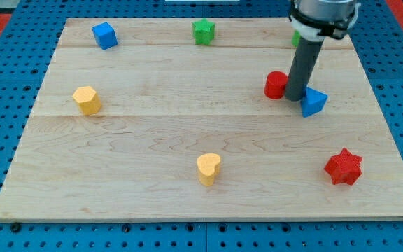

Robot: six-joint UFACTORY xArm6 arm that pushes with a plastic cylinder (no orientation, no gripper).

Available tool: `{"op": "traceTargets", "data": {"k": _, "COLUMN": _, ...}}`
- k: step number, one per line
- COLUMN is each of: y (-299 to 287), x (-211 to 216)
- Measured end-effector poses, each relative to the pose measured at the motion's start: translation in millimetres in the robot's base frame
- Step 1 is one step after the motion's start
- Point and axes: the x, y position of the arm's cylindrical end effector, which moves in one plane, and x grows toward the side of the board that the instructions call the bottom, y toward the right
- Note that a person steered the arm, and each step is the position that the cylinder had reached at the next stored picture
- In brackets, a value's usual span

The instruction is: Slide the red circle towards the bottom left of the board

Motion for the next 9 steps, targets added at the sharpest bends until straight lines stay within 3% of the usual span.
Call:
{"op": "traceTargets", "data": {"k": 1, "y": 17.4, "x": -30.9}}
{"op": "traceTargets", "data": {"k": 2, "y": -33.4, "x": -5.4}}
{"op": "traceTargets", "data": {"k": 3, "y": -102.3, "x": 88.9}}
{"op": "traceTargets", "data": {"k": 4, "y": -112.8, "x": 100.2}}
{"op": "traceTargets", "data": {"k": 5, "y": -74.5, "x": 80.5}}
{"op": "traceTargets", "data": {"k": 6, "y": -69.1, "x": 22.5}}
{"op": "traceTargets", "data": {"k": 9, "y": -116.7, "x": 0.7}}
